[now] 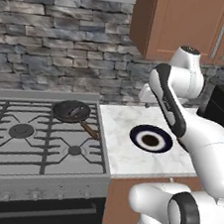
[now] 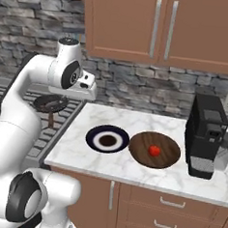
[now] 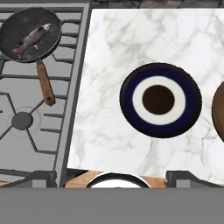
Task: Place the fish on the plate and place the tomato on the same plate.
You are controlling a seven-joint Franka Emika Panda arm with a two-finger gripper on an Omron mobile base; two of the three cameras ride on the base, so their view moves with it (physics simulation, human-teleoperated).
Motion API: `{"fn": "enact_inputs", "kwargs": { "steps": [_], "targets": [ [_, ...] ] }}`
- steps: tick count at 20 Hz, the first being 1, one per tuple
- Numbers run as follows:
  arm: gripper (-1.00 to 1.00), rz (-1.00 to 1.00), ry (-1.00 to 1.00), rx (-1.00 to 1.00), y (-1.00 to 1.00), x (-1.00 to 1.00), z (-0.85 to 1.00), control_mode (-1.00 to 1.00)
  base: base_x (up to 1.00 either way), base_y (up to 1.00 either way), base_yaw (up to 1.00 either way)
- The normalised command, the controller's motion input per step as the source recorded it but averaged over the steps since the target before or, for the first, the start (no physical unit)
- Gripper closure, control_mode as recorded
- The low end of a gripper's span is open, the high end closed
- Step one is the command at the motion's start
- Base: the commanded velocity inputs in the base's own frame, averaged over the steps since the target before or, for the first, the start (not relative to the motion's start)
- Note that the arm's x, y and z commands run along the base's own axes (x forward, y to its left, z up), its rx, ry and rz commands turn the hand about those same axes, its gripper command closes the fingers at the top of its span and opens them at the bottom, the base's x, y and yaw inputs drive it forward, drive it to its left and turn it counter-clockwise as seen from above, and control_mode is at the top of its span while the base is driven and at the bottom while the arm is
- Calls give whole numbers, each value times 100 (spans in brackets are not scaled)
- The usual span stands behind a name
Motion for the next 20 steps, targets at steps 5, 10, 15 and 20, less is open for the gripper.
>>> {"fn": "enact_inputs", "kwargs": {
  "steps": [5,10,15,20],
  "targets": [
    [-100,0,0,0,0,0,0,100,0,-51,0],
    [-100,0,0,0,0,0,0,100,0,-38,0],
    [-100,0,0,-3,6,1,-10,-100,0,-7,0],
    [-100,0,2,-2,60,4,-38,-100,0,0,0]
  ]
}}
